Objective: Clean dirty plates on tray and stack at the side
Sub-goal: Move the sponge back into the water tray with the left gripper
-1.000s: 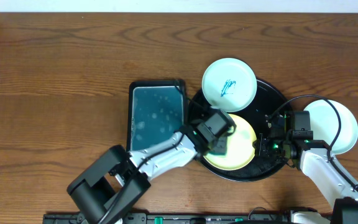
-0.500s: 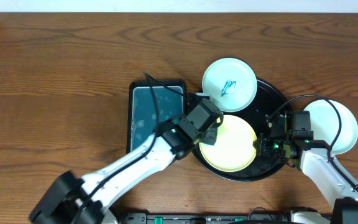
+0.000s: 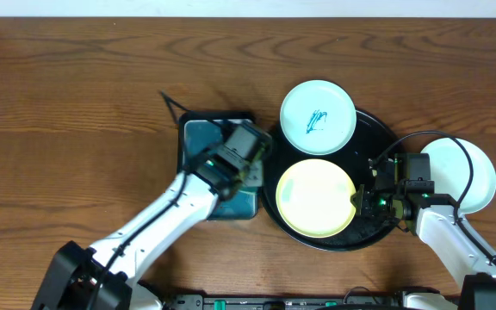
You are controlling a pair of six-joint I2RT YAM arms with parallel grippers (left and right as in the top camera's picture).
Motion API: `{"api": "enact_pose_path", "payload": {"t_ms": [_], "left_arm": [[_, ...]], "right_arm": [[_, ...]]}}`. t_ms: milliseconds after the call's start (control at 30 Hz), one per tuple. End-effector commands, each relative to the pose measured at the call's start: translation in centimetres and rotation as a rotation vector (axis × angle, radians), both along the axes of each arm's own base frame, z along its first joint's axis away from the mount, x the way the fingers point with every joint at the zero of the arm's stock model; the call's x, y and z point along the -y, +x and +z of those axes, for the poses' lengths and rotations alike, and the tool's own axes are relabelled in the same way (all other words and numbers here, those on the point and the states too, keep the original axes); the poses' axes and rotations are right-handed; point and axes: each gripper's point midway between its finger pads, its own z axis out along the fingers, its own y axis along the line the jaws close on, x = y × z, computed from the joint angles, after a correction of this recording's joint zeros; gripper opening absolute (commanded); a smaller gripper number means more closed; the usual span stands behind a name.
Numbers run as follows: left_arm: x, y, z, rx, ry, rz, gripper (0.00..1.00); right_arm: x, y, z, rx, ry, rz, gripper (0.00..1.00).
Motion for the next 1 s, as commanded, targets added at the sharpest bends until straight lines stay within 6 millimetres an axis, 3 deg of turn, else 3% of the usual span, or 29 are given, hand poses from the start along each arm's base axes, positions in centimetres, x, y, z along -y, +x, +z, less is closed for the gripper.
{"api": "enact_pose_path", "payload": {"t_ms": [0, 233, 600, 633, 800, 967], "left_arm": [[-2.9, 1.1, -0.2, 0.009, 0.034, 0.066, 0.08], [-6.4, 1.8, -1.9, -0.037, 0.058, 0.164, 0.08], [-6.6, 1.7, -6.1, -0.119, 0.115, 0.146, 0.08], [-6.6, 1.6, -6.5, -0.13, 0.121, 0.146, 0.09], [-6.8, 1.2, -8.3, -0.177, 0.146, 0.144, 0.34], [-6.8, 1.1, -8.6, -0.183, 0.15, 0.144, 0.37]], "right_arm": [[0.0, -0.1, -0.1, 0.0, -0.007, 0.008, 0.11], [0.0, -0.2, -0.5, 0.015, -0.006, 0.008, 0.1], [0.0, -0.1, -0.9, 0.037, -0.006, 0.008, 0.03], [0.0, -0.1, -0.9, 0.037, -0.006, 0.008, 0.01], [0.0, 0.0, -0.9, 0.042, -0.006, 0.008, 0.01], [-0.1, 0.1, -0.8, 0.048, -0.003, 0.009, 0.01]]}}
